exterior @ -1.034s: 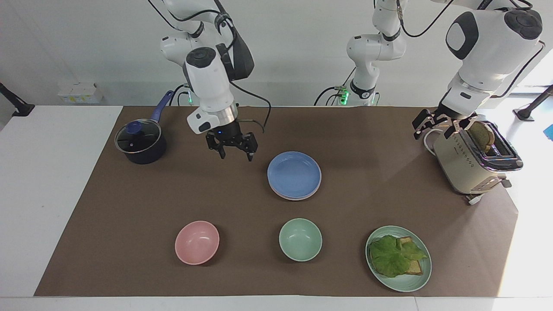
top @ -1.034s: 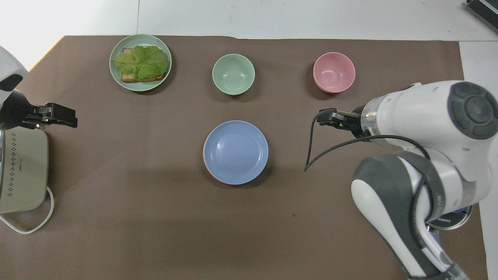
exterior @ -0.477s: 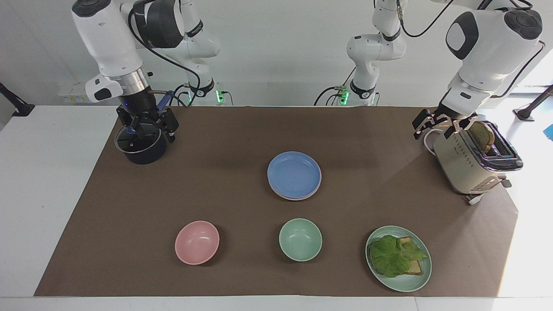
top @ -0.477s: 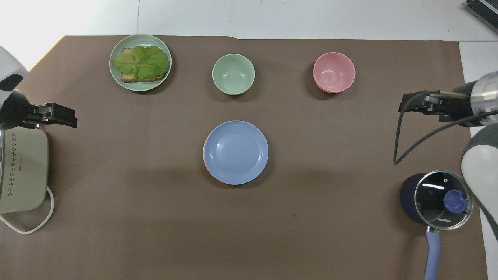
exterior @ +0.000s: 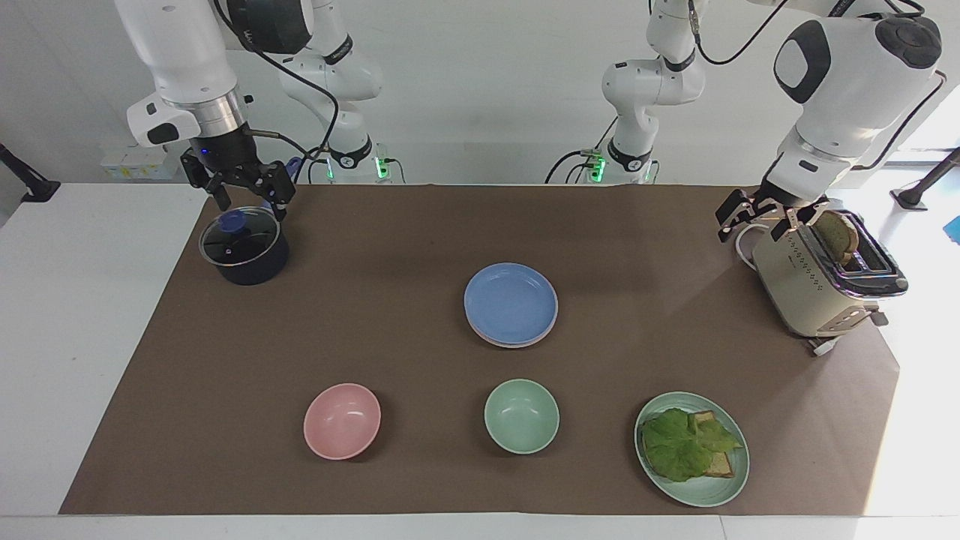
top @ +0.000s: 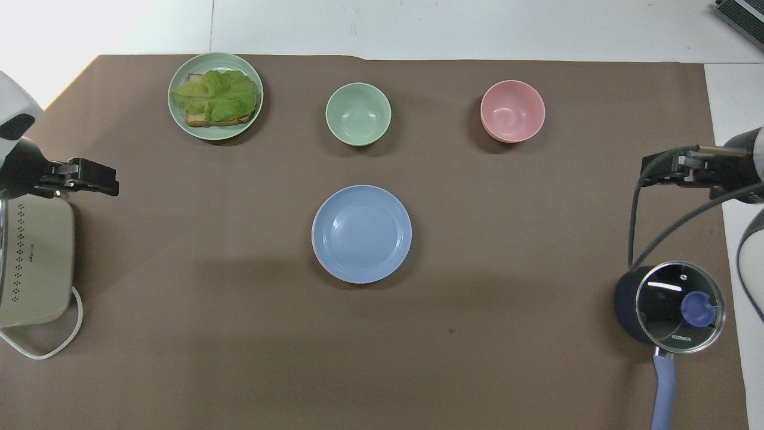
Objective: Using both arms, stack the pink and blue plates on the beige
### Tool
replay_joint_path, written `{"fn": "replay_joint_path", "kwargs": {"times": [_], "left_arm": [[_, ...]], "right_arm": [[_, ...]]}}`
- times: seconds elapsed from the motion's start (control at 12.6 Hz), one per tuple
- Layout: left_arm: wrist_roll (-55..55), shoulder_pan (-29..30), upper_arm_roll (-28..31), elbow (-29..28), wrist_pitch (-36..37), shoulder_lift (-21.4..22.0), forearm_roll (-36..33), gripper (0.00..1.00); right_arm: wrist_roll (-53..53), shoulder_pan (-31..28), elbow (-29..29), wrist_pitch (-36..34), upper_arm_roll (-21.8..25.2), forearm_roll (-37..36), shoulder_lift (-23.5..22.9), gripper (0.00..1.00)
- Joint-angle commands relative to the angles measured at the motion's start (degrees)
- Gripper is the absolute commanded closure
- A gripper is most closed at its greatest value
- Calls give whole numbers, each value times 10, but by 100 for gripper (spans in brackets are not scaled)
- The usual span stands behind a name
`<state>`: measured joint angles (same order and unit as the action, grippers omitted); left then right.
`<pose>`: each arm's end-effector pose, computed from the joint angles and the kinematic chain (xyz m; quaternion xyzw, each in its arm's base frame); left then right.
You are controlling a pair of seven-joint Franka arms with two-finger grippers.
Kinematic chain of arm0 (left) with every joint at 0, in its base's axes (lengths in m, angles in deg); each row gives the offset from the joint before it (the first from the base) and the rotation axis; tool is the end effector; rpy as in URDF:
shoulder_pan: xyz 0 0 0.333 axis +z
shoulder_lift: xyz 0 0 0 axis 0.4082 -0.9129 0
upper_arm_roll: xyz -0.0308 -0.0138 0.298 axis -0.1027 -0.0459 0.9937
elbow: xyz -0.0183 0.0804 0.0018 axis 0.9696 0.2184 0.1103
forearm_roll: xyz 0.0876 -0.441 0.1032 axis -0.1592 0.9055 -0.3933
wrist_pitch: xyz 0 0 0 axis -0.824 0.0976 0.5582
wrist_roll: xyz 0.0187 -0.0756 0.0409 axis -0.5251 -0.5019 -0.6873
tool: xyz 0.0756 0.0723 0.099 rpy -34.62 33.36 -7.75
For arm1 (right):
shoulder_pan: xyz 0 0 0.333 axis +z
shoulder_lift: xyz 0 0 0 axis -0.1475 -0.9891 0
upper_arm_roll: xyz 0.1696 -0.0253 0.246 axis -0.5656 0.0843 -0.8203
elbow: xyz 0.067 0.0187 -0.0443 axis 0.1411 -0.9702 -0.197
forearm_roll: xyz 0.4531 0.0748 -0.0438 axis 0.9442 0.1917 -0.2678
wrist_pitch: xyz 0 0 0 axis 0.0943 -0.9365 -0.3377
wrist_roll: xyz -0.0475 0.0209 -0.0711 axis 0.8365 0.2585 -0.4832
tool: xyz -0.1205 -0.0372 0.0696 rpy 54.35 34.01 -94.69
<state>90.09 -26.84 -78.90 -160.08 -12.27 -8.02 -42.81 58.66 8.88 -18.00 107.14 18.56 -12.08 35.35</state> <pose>0.6383 -0.0366 0.5198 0.9998 -0.0150 0.0019 0.0128 0.6285 0.0137 0.5749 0.9936 -0.1066 0.0267 0.0259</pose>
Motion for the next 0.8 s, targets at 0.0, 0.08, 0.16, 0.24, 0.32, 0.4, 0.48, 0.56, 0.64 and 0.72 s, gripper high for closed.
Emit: {"fn": "replay_joint_path", "kwargs": {"times": [0.0, 0.08, 0.16, 0.24, 0.32, 0.4, 0.48, 0.56, 0.64, 0.72], "left_arm": [[-7, 5, -3, 5, 12, 3, -8, 0], [-7, 5, -3, 5, 12, 3, -8, 0], [-7, 5, -3, 5, 12, 3, -8, 0], [-7, 5, -3, 5, 12, 3, -8, 0], [-7, 5, -3, 5, 12, 3, -8, 0], [-7, 5, -3, 5, 12, 3, -8, 0], [-7, 5, -3, 5, 12, 3, -8, 0], [-7, 5, -3, 5, 12, 3, -8, 0], [-7, 5, -3, 5, 12, 3, -8, 0], [-7, 5, -3, 5, 12, 3, -8, 0]], "right_arm": [[13, -8, 36, -32, -6, -2, -13, 0], [17, -7, 36, -35, -6, -2, -13, 0], [25, -8, 36, -37, -5, 4, -13, 0], [33, -8, 36, -42, -4, 12, -13, 0], [39, -12, 36, -51, -3, 24, -13, 0], [43, -17, 36, -62, -3, 27, -10, 0], [51, -18, 36, -66, -3, 27, -7, 0], [64, -18, 35, -67, -3, 26, -5, 0], [70, -17, 33, -64, -4, 26, -5, 0], [70, -17, 30, -61, -4, 25, -3, 0]]}}
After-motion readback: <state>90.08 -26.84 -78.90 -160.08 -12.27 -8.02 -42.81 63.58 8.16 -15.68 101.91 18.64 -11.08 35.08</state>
